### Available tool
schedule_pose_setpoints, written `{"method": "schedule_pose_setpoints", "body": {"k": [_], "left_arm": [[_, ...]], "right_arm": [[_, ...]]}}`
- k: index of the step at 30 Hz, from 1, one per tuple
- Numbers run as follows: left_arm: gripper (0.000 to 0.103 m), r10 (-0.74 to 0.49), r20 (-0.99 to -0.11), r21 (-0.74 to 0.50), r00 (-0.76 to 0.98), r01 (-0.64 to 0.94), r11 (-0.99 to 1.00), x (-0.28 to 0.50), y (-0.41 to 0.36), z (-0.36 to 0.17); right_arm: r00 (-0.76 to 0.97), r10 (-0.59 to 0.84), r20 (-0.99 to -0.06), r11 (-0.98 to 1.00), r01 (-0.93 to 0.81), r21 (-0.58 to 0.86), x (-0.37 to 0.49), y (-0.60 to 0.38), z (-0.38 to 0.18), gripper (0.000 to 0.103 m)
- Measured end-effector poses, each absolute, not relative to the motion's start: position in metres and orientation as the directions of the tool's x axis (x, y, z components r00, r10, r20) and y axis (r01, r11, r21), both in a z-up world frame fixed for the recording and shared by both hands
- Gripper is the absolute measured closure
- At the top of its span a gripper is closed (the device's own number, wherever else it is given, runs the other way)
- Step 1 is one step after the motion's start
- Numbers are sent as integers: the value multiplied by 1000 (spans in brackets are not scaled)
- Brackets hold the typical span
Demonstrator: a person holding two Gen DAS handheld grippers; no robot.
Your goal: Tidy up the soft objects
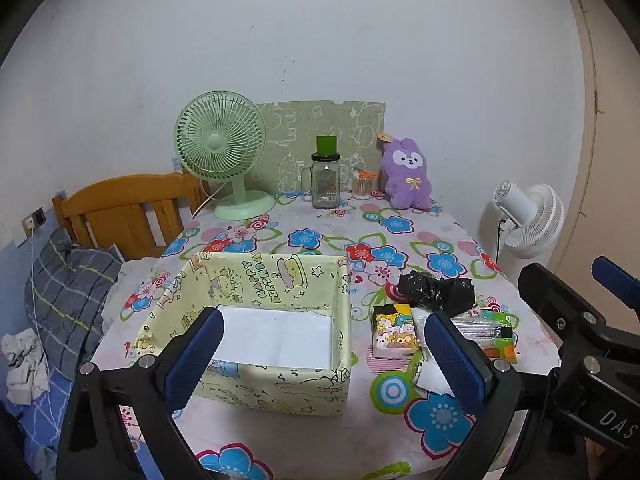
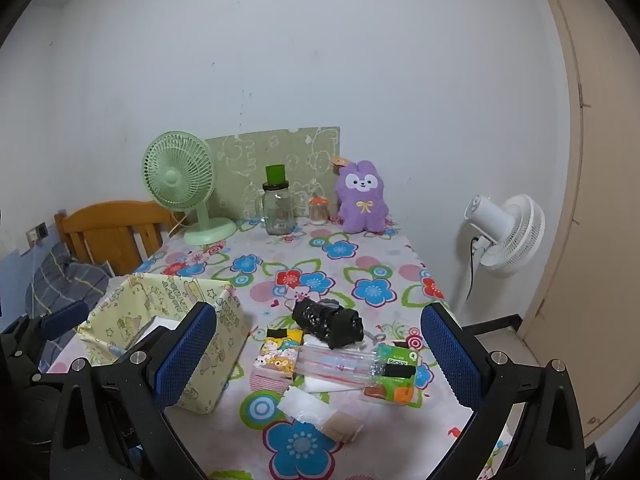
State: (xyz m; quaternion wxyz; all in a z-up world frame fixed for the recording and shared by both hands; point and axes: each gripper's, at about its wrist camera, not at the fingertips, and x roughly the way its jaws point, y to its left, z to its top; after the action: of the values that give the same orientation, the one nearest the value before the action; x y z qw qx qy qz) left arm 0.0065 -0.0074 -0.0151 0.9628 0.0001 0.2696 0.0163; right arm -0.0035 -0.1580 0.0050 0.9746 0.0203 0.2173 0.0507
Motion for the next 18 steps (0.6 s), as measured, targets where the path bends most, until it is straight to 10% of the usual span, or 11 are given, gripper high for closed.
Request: {"method": "schedule_pose_setpoints", "body": {"k": [18], "left_arm": [[2, 33, -510, 12, 859, -31, 999, 6, -10, -9]], "right_arm": [[902, 122, -415, 992, -103, 67, -4, -157, 5, 0]]}}
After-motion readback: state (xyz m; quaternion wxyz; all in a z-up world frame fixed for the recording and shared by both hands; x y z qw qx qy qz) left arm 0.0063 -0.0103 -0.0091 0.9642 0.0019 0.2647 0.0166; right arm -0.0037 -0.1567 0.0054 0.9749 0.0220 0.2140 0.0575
